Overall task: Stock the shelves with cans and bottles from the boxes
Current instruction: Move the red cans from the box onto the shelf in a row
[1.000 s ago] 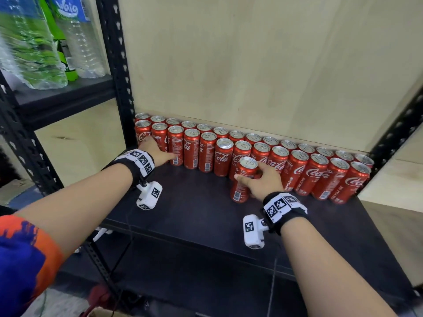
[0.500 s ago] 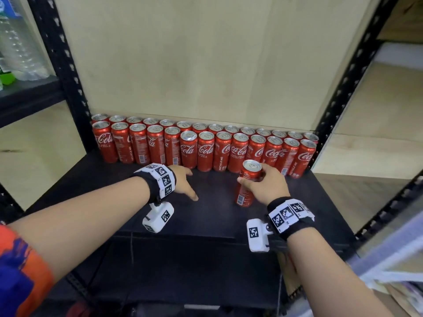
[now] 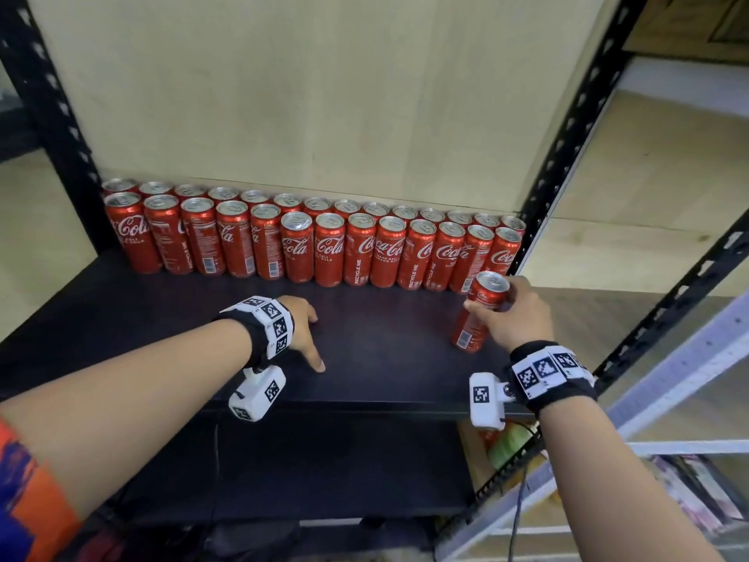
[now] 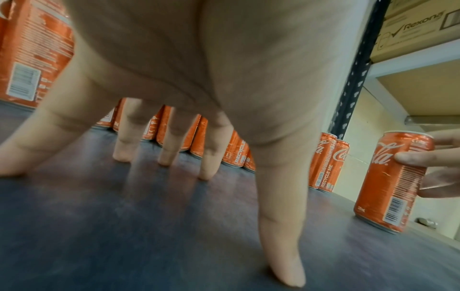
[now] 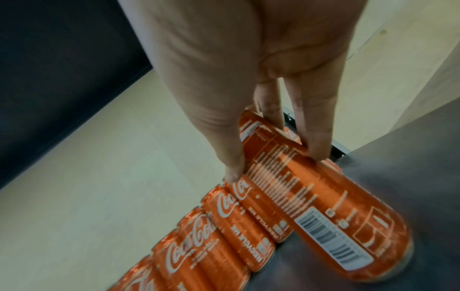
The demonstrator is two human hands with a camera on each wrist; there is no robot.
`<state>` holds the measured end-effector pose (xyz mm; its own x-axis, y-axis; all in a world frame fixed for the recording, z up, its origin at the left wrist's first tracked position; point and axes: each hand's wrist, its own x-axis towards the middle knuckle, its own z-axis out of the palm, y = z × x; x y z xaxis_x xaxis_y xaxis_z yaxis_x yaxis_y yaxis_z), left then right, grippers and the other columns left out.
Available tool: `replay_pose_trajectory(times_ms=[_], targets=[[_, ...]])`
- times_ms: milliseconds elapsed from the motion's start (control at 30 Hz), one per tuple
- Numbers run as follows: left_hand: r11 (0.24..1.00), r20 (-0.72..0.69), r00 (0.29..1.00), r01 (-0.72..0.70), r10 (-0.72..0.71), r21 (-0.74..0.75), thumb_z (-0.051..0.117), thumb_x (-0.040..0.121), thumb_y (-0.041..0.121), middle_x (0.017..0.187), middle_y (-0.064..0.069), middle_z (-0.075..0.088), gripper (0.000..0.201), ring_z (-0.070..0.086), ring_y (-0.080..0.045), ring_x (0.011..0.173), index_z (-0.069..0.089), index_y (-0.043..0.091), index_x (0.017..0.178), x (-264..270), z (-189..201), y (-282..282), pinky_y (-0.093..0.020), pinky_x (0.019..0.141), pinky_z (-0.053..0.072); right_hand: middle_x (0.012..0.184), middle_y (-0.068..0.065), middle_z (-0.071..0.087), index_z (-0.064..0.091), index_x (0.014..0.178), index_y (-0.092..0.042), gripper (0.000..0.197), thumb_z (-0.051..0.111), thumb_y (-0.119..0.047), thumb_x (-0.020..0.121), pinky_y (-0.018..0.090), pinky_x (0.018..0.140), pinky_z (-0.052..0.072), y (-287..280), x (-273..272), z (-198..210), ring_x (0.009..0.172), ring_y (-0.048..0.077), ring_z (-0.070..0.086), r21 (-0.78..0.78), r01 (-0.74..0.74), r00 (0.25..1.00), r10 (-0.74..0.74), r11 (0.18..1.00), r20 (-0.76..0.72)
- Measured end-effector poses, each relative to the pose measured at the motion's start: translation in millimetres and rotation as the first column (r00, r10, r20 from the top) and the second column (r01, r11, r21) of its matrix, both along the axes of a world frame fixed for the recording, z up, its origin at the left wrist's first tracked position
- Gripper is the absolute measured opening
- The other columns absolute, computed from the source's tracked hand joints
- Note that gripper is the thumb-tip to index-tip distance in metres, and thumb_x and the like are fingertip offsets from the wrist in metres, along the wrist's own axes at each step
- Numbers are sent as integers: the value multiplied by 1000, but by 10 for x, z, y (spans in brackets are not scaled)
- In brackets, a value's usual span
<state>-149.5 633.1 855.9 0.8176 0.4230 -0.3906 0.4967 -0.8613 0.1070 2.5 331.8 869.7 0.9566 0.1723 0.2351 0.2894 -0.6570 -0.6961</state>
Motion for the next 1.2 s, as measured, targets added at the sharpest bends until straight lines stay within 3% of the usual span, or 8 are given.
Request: replay_pose_trajectory(times_ms=[300, 567, 1033, 1200], targets=[[1000, -7, 1000, -7, 7, -2, 90, 55, 62, 152, 4, 47, 111, 48, -18, 136, 47, 21, 149, 24, 5, 11, -31, 112, 40, 121, 12, 67, 50, 121, -11, 66, 89, -37, 74, 41, 90, 53, 51, 550, 135, 110, 32, 65, 23, 148, 988, -147, 989, -52], [999, 2, 1000, -30, 30, -27, 93, 51, 61, 149, 4, 50, 113, 50, -18, 134, 50, 21, 148, 41, -12, 26, -31, 111, 41, 122, 12, 66, 51, 121, -12, 68, 90, -38, 71, 42, 94, 54, 172, 858, 156, 110, 32, 66, 28, 171, 984, -169, 985, -64], [994, -17, 996, -85, 84, -72, 96, 47, 55, 144, 2, 55, 114, 57, -19, 126, 51, 21, 146, 30, 34, -9, -31, 100, 49, 127, 12, 64, 46, 127, -11, 77, 90, -39, 70, 43, 96, 52, 248, 874, 192, 116, 34, 63, -3, 162, 983, -162, 987, -82], [994, 14, 997, -81, 82, -76, 94, 50, 58, 151, 0, 45, 115, 51, -22, 133, 46, 25, 149, -72, 24, -37, -37, 108, 45, 131, 14, 59, 40, 131, -8, 88, 92, -39, 67, 41, 95, 50, 172, 708, 184, 118, 34, 61, 64, 193, 974, -183, 979, -133]])
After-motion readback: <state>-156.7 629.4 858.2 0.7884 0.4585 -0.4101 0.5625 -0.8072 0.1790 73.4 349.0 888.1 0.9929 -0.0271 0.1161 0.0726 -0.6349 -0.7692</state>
